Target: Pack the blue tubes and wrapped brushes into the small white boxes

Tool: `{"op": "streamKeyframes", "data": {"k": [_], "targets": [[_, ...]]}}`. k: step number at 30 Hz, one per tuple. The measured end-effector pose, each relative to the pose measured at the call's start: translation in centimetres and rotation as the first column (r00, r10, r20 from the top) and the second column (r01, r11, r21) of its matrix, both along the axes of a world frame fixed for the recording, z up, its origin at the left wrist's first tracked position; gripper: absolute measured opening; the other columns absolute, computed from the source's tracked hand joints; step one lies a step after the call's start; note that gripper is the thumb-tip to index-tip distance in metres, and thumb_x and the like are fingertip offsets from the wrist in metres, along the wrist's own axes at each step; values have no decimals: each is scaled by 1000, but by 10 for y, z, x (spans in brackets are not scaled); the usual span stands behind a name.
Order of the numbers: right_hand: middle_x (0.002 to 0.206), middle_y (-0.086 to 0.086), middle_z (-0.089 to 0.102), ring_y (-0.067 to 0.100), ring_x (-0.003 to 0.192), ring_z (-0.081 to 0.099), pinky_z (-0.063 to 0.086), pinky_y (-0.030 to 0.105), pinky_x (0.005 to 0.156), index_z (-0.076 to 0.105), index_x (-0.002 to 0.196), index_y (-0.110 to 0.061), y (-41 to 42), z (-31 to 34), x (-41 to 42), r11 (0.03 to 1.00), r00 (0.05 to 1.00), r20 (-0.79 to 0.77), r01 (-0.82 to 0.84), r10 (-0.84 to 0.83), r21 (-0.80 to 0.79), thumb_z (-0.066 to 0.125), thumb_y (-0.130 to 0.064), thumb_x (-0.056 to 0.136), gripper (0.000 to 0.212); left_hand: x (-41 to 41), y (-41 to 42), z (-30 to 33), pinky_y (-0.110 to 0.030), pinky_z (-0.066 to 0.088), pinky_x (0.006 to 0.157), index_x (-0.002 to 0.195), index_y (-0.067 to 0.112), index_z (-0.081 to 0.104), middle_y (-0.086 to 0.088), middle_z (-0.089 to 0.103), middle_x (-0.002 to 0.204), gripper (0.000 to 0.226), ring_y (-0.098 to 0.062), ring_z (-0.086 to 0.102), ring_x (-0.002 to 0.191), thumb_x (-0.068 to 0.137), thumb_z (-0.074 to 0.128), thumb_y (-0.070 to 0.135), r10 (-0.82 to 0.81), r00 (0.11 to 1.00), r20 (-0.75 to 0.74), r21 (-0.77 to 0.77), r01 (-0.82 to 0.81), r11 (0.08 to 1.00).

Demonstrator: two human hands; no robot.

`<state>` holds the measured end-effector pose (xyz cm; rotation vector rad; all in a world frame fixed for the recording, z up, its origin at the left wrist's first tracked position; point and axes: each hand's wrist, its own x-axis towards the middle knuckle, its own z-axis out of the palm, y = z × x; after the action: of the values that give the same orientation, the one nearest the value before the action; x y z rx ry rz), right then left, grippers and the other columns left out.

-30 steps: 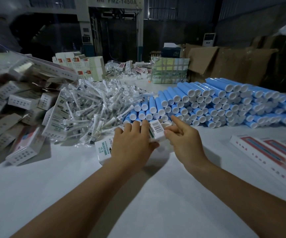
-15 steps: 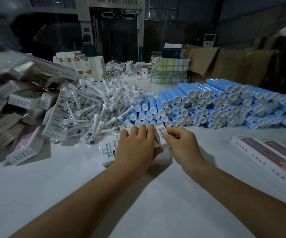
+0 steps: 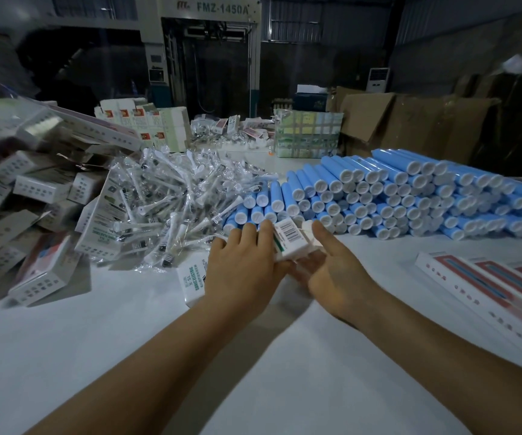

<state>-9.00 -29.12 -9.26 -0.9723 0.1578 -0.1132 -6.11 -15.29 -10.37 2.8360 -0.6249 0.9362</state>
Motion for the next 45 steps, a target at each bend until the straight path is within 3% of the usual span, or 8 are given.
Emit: {"op": "streamKeyframes", "data": {"k": [4, 8, 11, 16, 25, 36, 40, 45], "targets": [[106, 15, 70, 23, 91, 69, 54, 33, 86, 62, 114, -6, 2, -4, 3, 970, 980, 67, -194, 186, 146, 65, -32, 74, 47, -2, -3, 0, -37, 34, 88, 144, 17, 25, -2, 48, 127, 72, -24, 45, 113, 89, 36, 62, -1, 1000, -19, 18, 1, 1000], [92, 13, 72, 21, 79, 71, 57, 27, 60, 62, 109, -4, 3, -8, 5, 997, 989, 142, -51, 42, 63, 64, -9, 77, 32, -7, -8, 2, -38, 36, 85, 142, 13, 32, -5, 51, 122, 72, -25, 48, 109, 90, 38, 62, 0, 1000, -25, 56, 1, 998], [88, 13, 72, 23, 77, 71, 56, 29, 59, 64, 104, -4, 5, -10, 2, 973, 971, 193, 171, -141, -152, 58, 1, 87, 19, -15, -9, 2, -38, 43, 73, 132, 6, 50, -8, 61, 105, 73, -27, 58, 92, 88, 35, 63, -32, 998, 50, 46, 29, 999], [91, -5, 71, 10, 84, 68, 56, 27, 71, 66, 107, -18, 6, -11, -8, 612, 890, 394, 446, -227, -654, 56, -12, 92, 19, -22, -8, 5, -37, 47, 65, 122, 3, 59, -11, 64, 94, 77, -28, 61, 81, 89, 23, 62, -88, 985, 148, -5, 89, 996], [131, 11, 57, 22, 120, 54, 46, 40, 100, 41, 141, -5, 10, -18, -10, 259, 887, 454, 459, -82, -850, 37, -20, 101, 42, -26, -6, 6, -39, 48, 72, 129, 3, 54, -10, 63, 103, 72, -26, 61, 89, 91, 21, 54, -27, 995, 97, 98, 17, 995], [122, 0, 62, 10, 106, 61, 53, 28, 88, 37, 143, -13, 7, -13, -15, 312, 937, 347, 318, 42, -895, 41, -62, 80, 80, -24, -4, 4, -40, 47, 74, 132, 3, 51, -8, 63, 103, 64, -26, 59, 90, 92, 45, 52, -12, 995, 104, 114, 0, 993], [132, 1, 57, 11, 116, 57, 49, 29, 96, 26, 150, -15, 8, -11, -17, 365, 953, 295, 251, 70, -897, 31, -74, 71, 99, -23, -2, 2, -38, 48, 70, 128, 3, 56, -7, 64, 99, 67, -24, 60, 86, 93, 27, 52, -12, 986, 168, 142, -12, 990], [143, 8, 48, 19, 131, 46, 38, 43, 109, 29, 150, -15, 6, -14, -14, 494, 968, 248, 201, 32, -846, 31, -60, 89, 76, -20, 0, 1, -39, 48, 66, 122, 0, 60, -11, 65, 93, 74, -28, 61, 79, 92, 22, 56, -28, 977, 211, 153, -5, 988]]}}
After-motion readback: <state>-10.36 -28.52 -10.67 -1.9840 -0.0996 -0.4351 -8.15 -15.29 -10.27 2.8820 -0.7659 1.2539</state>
